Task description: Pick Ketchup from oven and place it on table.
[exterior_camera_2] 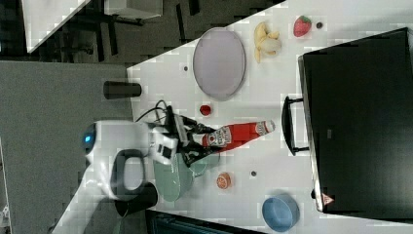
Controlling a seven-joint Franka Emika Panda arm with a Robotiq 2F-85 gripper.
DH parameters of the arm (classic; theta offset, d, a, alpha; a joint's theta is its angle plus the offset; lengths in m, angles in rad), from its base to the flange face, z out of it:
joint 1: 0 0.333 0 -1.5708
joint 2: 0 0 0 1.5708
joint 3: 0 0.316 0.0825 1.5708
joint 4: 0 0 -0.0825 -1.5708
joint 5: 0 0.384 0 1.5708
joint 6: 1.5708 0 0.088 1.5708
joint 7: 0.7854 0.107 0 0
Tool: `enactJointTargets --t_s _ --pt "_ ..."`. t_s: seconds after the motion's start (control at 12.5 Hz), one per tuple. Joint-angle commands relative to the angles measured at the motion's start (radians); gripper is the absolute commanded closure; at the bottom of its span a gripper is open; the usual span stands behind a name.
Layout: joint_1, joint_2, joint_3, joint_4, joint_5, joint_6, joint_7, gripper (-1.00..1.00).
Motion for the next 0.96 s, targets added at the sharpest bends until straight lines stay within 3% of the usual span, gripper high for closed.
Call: enactJointTargets --t_s 0.08,0.32,0.72,0.96 --pt "-0.009 0.123 -0.005 -0.018 0.014 0.157 0.057 -0.01" --pt "-0.008 0.237 -0.005 -0.025 0.015 0.286 0.057 -0.01" --pt "-0.008 0.235 -0.003 -0.025 0.015 0.323 0.057 -0.03" --pt "-0.007 0.216 0.001 -0.019 0.015 0.328 0.057 -0.77"
